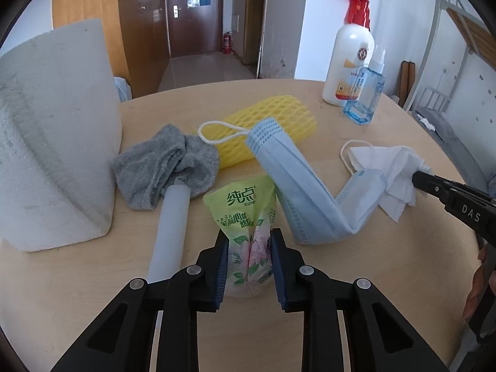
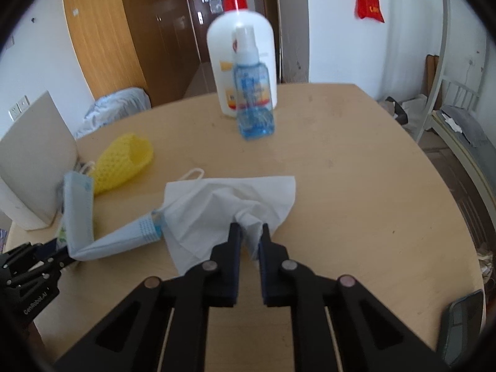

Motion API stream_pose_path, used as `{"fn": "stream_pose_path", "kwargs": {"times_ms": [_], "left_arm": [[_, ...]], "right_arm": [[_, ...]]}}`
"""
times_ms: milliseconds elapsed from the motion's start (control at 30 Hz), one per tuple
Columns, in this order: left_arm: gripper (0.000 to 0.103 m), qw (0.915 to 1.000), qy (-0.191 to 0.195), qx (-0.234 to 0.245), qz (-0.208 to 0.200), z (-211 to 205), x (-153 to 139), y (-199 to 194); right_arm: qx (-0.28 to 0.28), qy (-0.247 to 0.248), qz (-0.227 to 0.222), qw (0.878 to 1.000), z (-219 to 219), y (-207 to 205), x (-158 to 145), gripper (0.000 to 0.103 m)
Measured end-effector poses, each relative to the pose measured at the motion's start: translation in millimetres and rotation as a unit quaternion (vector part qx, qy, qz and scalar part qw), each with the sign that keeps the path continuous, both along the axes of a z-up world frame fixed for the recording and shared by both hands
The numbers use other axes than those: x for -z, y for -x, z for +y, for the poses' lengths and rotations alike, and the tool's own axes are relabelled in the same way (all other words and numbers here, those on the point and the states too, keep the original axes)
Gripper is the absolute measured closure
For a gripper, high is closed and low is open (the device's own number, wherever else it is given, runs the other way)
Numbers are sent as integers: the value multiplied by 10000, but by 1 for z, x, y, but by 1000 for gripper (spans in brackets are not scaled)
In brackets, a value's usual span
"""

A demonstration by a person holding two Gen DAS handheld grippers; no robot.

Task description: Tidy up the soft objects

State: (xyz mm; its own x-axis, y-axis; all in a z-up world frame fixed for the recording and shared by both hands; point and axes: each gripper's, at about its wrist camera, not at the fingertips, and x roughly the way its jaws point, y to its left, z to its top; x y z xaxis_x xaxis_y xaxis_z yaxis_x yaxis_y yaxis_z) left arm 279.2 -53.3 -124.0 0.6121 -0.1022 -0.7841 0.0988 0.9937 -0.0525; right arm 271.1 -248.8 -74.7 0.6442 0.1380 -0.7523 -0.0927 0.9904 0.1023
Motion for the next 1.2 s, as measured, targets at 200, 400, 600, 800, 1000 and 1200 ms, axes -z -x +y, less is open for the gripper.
{"fn": "stream_pose_path", "kwargs": {"times_ms": [200,400,600,800,1000,1200], "left_arm": [[76,9999,14,27,-136,5,-13,15],[76,9996,41,31,-279,6,-25,33],[76,9990,22,40,-444,7,-34,46],[76,9987,24,79,-501,7,-39,51],[76,9990,50,70,-441,8,-39,48],[76,9991,78,70,-406,10,-38,44]], "right_arm": [[96,-64,-170,9998,-7,7,-9,90],[187,-152,-414,9989,-10,22,-24,90],[102,-187,-508,9985,-7,30,-26,90],[-32,-66,-353,9994,1,25,-20,89],[-105,698,-255,9972,16,17,-10,32],[-473,633,-215,9966,28,4,-5,20]]}}
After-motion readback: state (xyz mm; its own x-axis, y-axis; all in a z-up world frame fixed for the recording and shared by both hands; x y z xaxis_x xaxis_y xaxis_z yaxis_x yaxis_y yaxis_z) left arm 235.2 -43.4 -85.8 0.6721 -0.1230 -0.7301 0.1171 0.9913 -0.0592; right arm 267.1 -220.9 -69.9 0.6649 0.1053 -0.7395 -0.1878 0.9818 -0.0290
